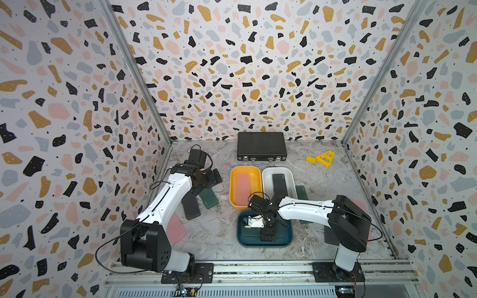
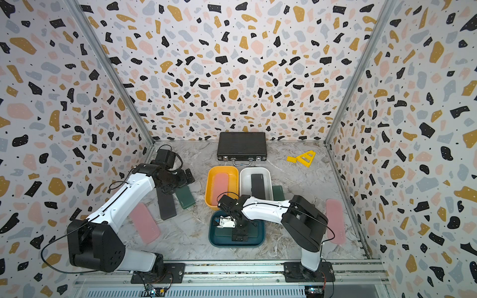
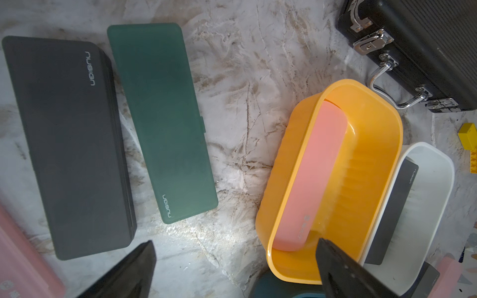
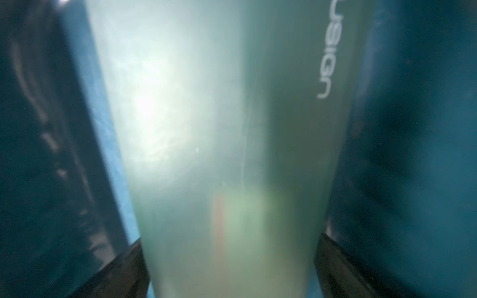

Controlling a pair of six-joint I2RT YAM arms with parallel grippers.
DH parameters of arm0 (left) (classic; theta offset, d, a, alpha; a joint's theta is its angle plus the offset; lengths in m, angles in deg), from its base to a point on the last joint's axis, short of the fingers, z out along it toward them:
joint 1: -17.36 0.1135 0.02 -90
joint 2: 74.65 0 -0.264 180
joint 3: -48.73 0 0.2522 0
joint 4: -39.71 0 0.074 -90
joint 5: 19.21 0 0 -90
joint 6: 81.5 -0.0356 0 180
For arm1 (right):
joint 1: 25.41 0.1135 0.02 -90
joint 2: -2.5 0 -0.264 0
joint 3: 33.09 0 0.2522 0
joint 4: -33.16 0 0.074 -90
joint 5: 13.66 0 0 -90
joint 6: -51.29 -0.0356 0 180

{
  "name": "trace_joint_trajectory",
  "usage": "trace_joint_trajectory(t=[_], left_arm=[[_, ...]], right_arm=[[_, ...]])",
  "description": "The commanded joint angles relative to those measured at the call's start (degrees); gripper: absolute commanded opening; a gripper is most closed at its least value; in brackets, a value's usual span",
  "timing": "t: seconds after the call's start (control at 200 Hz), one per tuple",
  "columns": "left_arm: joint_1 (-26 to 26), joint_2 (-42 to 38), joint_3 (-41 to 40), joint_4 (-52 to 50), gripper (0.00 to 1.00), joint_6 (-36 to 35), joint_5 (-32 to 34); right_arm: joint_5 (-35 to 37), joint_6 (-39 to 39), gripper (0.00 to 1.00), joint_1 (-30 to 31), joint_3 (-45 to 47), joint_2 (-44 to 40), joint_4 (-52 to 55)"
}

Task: Place the pencil cases by color into the storage box
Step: Place the pencil case at the storage box, then pick up the pencil case from the center of the board.

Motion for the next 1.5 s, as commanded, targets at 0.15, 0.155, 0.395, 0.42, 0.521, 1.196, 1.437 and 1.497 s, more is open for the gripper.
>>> trace_joint_trajectory(t=[0.15,0.155,0.395,0.42,0.521,1.196,1.437,1.497], left_arm=[[0.4,6.1,4.0,-4.7,1.00,-0.9,4.1],[0.4,6.2,4.1,-4.8,1.00,-0.9,4.2],[0.5,11.2,6.9,-6.6,1.00,-0.9,6.7],[0.5,11.8,7.2,-6.7,1.00,-0.9,6.8],[0.7,13.9,8.2,-7.0,1.00,-0.9,7.5],[1.5,22.9,9.7,-6.1,1.00,0.1,9.8],[2.0,24.5,8.7,-4.0,1.00,0.2,8.4],[2.1,24.9,8.7,-3.5,1.00,0.2,8.0]], right_arm=[[0.0,-0.7,1.00,-0.2,-2.0,-6.8,4.4],[0.0,-0.7,1.00,-0.2,-2.0,-6.9,4.5],[0.2,-2.3,1.00,-0.2,-1.7,-10.7,5.5],[0.3,-2.6,1.00,-0.2,-1.5,-11.1,5.5],[0.5,-3.9,1.00,-0.3,-0.9,-13.4,5.3],[1.9,-13.0,1.00,-0.6,6.5,-22.0,-0.2],[1.8,-13.3,1.00,-0.6,7.1,-22.3,-0.1],[2.0,-13.3,1.00,-0.6,7.1,-22.5,0.0]])
